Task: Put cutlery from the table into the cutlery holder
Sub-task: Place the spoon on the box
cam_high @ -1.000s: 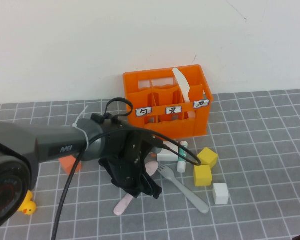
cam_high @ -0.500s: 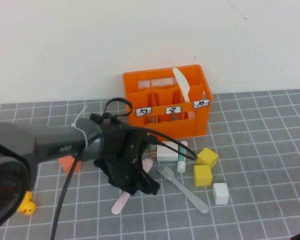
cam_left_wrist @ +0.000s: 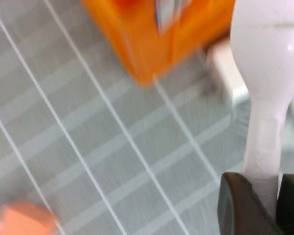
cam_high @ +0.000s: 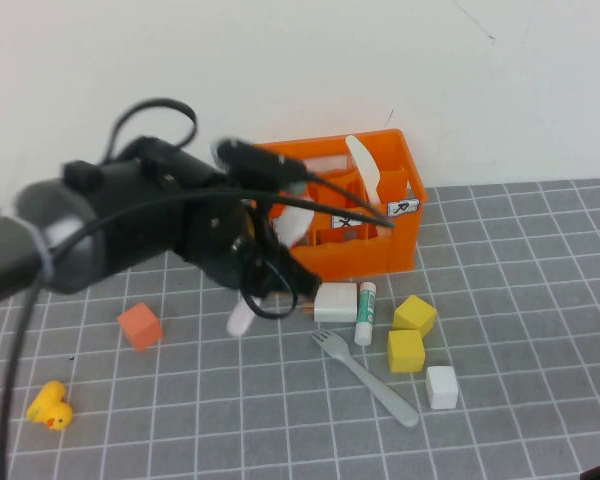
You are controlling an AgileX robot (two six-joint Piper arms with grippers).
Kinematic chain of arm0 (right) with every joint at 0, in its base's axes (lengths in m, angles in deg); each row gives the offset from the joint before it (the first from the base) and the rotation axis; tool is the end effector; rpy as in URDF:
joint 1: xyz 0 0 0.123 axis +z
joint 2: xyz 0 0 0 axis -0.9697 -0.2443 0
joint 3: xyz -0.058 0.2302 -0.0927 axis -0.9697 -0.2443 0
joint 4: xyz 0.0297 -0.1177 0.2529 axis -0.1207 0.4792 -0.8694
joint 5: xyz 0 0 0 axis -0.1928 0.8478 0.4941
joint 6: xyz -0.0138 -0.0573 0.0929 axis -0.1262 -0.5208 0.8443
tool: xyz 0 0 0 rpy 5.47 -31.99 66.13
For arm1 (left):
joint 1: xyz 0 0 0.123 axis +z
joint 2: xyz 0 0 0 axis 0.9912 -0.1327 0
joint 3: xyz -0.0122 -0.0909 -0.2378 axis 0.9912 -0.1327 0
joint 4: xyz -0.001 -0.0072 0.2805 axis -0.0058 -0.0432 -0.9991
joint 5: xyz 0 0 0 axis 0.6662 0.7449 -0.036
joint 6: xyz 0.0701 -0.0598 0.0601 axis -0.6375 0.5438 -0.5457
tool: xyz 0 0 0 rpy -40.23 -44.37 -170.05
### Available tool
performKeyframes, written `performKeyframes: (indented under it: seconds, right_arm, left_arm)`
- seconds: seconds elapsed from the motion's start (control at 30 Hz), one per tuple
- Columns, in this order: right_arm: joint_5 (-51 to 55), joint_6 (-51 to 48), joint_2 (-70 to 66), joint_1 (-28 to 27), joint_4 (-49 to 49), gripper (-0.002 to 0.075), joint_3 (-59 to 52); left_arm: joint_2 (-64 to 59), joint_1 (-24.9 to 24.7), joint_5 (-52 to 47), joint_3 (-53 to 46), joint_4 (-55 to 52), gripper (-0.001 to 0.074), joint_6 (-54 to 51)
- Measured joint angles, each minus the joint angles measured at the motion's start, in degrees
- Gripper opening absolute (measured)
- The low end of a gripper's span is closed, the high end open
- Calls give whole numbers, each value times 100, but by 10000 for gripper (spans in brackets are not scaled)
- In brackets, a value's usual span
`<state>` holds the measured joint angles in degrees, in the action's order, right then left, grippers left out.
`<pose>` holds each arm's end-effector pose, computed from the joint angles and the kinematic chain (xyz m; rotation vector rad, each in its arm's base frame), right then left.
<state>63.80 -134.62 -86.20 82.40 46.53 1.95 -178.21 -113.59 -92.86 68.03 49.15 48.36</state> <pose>0.1884 0.0782 0.1728 -1.2410 2.1927 0.4627 0.3542 -0.2060 0.1815 0.5159 2.5200 -0.1681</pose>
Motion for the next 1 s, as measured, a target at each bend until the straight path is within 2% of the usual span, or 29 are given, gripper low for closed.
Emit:
performKeyframes:
  seconds: [0.33, 0.57, 0.73, 1.0]
  right_arm:
    - [-76, 0, 0, 0, -10, -3, 0]
    - [-76, 0, 0, 0, -9, -3, 0]
    - [-92, 0, 0, 0, -9, -3, 0]
    - [-92, 0, 0, 0, -9, -3, 0]
  left_arm:
    - [526, 0, 1420, -33, -718, 126, 473]
    - [489, 36, 3108, -33, -842, 126, 521]
    - [366, 221, 4174, -40, -813, 126, 541]
    - [-47, 743, 5274, -262, -330, 126, 565]
